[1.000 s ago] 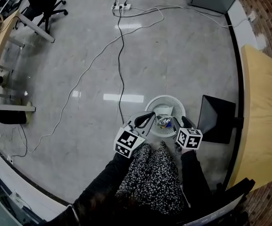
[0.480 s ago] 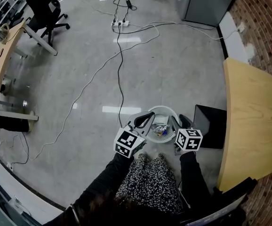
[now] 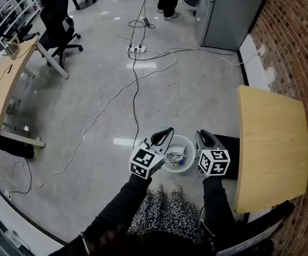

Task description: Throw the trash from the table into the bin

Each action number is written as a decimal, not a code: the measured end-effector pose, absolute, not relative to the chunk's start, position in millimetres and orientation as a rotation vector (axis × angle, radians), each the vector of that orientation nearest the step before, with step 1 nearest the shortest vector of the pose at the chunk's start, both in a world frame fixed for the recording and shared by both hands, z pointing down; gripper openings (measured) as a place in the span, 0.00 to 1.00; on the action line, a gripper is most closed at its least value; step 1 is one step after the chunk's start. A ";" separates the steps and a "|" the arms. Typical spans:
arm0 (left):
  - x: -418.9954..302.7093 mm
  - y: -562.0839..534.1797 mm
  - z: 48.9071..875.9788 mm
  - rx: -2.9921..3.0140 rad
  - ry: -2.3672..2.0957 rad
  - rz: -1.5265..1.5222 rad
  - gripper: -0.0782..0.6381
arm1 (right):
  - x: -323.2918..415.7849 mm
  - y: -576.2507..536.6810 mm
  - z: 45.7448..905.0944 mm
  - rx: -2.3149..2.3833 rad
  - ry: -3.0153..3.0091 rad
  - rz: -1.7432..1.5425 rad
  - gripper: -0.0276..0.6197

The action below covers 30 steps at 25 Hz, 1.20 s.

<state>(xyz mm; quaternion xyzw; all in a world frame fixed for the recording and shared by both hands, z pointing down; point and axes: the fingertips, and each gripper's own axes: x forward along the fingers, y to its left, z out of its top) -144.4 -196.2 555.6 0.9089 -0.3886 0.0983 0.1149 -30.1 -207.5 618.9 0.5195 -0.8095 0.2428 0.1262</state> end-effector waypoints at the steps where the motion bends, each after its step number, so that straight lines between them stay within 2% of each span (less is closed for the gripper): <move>1: -143.8 -199.0 546.1 2.670 -1.148 0.280 0.12 | -29.0 -210.1 605.6 1.517 -2.369 0.682 0.16; 6: -138.1 -208.0 502.2 2.663 -1.201 0.243 0.12 | -19.1 -215.5 544.7 1.550 -2.402 0.616 0.07; 16: -151.8 -213.2 455.3 2.589 -1.325 0.330 0.12 | -11.4 -217.2 454.6 1.627 -2.483 0.529 0.06; 30: -158.9 -223.6 379.7 2.610 -1.428 0.209 0.12 | -6.1 -213.0 380.9 1.614 -2.546 0.352 0.06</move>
